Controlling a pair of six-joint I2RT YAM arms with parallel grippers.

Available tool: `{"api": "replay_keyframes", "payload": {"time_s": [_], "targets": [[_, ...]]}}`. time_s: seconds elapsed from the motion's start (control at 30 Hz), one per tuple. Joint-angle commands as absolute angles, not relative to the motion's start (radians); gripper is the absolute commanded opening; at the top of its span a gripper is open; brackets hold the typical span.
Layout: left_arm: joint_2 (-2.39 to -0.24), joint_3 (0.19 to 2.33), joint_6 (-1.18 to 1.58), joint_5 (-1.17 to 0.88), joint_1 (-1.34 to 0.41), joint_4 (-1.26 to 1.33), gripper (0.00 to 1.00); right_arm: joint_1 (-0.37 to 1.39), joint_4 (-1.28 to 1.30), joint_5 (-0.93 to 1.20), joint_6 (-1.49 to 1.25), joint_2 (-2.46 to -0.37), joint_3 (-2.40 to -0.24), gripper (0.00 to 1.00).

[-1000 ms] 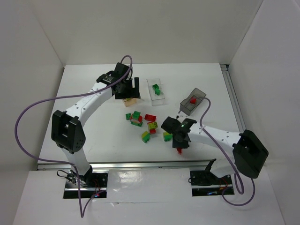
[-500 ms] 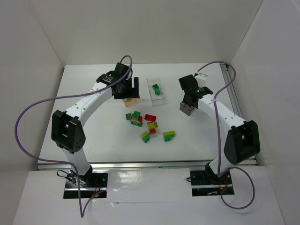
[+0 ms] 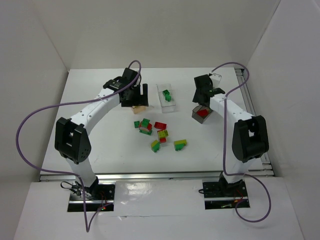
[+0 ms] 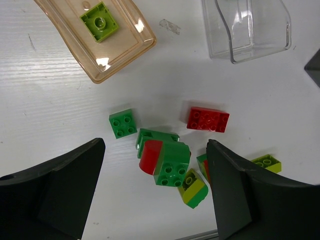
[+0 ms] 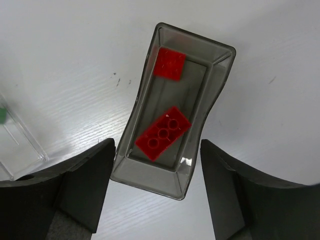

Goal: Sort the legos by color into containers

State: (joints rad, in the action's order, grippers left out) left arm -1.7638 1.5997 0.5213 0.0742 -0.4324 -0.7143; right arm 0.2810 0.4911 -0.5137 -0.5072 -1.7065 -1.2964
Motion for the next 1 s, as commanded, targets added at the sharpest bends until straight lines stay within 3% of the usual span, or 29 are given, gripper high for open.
{"api": "replay_keyframes", "payload": {"time_s": [0.0,0.23,0.5,0.73,0.97], "targets": [[-1.723,1.617,0.495,0.089,-0.425,-0.733,0.92,0.294,0.459,-0.499,-0.509,-1.600,-1.301,0.74],[-1.723,1.617,0.505,0.138,-0.416,-0.733,0.92,0.463,0.408,-0.310,-0.555,-1.322,-0.965,0.62],[-1.713,1.617,0.514,0.147,-0.416,-0.733,0.92,0.758,0.483,-0.249,-0.589,-1.301,-0.828,0.87],[-1.723,1.617,0.514,0.115,-0.416,-0.733,0.92,0.838,0.453,-0.204,-0.598,-1.387,-0.790,0.90],[-1.713,1.608,0.514,0.115,-0.416,-0.733,0.92,0.838,0.534,-0.368,-0.665,-1.479,-0.837,0.87]]}}
